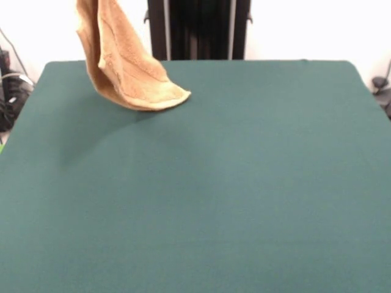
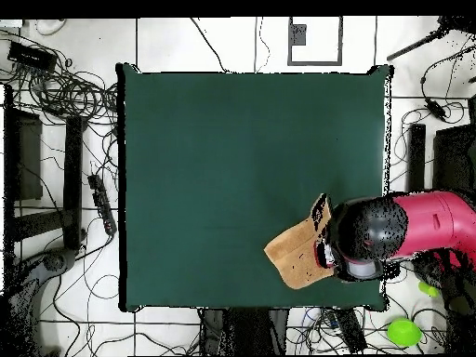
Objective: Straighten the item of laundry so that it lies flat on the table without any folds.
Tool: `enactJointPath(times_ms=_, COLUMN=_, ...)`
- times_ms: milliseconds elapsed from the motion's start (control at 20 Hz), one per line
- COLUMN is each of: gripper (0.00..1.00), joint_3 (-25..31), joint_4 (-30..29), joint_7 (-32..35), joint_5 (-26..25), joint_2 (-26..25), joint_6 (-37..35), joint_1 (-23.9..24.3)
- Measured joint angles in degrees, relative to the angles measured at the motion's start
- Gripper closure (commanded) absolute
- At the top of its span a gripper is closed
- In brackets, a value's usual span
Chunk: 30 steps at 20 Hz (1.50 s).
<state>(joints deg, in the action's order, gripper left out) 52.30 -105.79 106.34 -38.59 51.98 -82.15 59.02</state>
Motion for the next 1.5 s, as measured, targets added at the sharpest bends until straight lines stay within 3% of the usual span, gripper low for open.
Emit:
enactJointPath(times_ms=300, gripper=1.00, joint_3=0.0, joint_4=1.2, joint_7=-1.6, joint_5=-2.3, joint_2=0.0, joint_6=1.1, joint_1=-0.7)
enactJointPath(times_ms=600, gripper=1.00, joint_3=0.1, joint_4=2.1, joint_7=-1.6, joint_5=-7.4, joint_2=-0.2, joint_6=7.4, joint_1=-1.8)
enactJointPath(times_ms=650, gripper=0.00, joint_3=0.2, joint_4=2.3, joint_7=-1.6, joint_5=-9.8, joint_2=-0.2, joint_6=11.6, joint_1=-2.2)
enactJointPath(times_ms=1000, gripper=0.00, joint_3=0.2, joint_4=2.9, joint_7=-1.7, joint_5=-12.7, joint_2=-0.2, joint_6=16.8, joint_1=-3.3)
enactJointPath(times_ms=1500, gripper=0.00, joint_3=0.4, joint_4=5.2, joint_7=-5.4, joint_5=-16.1, joint_2=-0.2, joint_6=17.6, joint_1=-4.9)
